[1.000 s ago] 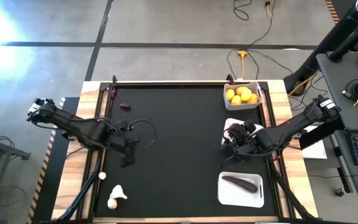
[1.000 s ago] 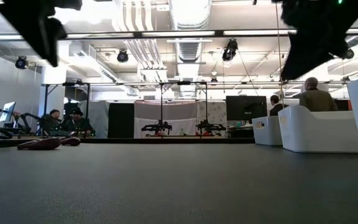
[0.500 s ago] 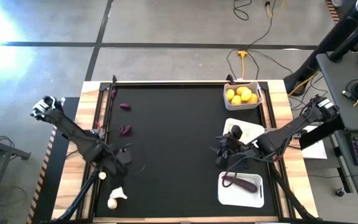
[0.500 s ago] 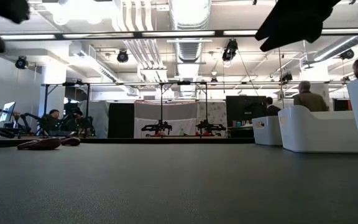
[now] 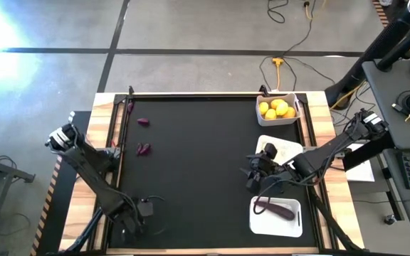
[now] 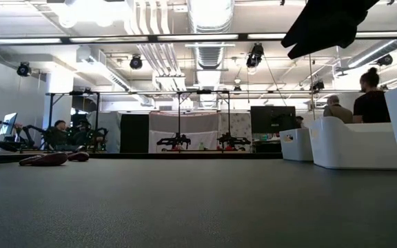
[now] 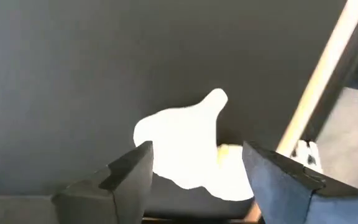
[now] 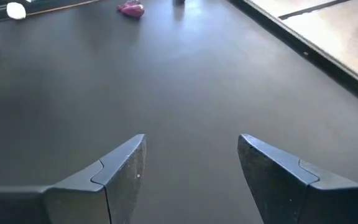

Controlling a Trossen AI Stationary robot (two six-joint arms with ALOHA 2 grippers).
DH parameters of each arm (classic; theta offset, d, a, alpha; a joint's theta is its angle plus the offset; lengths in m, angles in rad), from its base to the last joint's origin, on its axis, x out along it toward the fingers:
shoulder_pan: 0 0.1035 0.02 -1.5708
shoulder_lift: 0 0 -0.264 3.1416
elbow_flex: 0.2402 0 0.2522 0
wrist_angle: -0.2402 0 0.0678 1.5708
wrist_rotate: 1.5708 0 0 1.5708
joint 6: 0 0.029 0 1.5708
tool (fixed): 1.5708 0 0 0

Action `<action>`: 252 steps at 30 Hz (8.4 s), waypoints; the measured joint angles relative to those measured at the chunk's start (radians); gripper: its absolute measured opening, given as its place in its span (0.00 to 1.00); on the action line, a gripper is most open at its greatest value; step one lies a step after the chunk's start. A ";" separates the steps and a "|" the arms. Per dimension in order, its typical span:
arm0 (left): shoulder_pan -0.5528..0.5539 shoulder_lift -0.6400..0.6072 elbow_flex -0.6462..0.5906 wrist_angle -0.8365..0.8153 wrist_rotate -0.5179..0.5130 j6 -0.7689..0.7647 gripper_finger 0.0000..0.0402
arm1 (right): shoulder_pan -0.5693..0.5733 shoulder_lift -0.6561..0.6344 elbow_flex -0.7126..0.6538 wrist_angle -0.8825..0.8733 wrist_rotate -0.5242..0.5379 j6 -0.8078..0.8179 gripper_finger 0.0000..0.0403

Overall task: Sort produce into baskets
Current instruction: Put the garlic into the top white bin

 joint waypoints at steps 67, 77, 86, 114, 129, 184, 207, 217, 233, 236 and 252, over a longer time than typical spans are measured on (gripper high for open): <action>0.650 0.191 -0.072 0.726 -0.481 0.804 0.53 | -0.065 0.257 0.006 0.342 -0.154 -0.457 0.65; 0.647 0.201 -0.101 0.733 -0.533 0.786 0.59 | -0.191 0.482 0.091 0.521 -0.309 -0.569 0.71; 0.640 0.193 -0.096 0.656 -0.486 0.796 0.70 | -0.220 0.681 0.228 0.558 -0.308 -0.621 0.72; 0.632 0.193 -0.097 0.671 -0.479 0.774 0.69 | -0.250 0.771 0.285 0.553 -0.265 -0.550 0.25; 0.622 0.190 -0.093 0.688 -0.475 0.776 0.65 | -0.283 0.798 0.282 0.580 -0.345 -0.535 0.29; -0.059 0.044 0.049 -0.035 0.060 -0.326 0.71 | -0.082 -0.060 0.012 -0.646 -0.021 0.423 0.58; -0.081 0.290 0.148 -0.002 0.236 -0.409 0.71 | -0.083 0.042 0.089 -0.463 0.114 0.089 0.70; -0.085 0.309 0.143 -0.003 0.236 -0.385 0.60 | -0.083 0.041 0.107 -0.439 0.138 0.087 0.68; 0.046 0.298 0.307 -0.225 -0.189 -0.018 0.30 | -0.083 0.041 0.107 -0.390 0.139 0.041 0.66; 0.154 0.298 0.339 -0.193 -0.382 0.153 0.30 | -0.084 0.044 0.107 -0.278 0.141 -0.045 0.65; 0.505 0.363 0.147 0.586 -0.560 0.586 0.31 | -0.143 0.429 0.080 0.568 -0.386 -0.826 0.66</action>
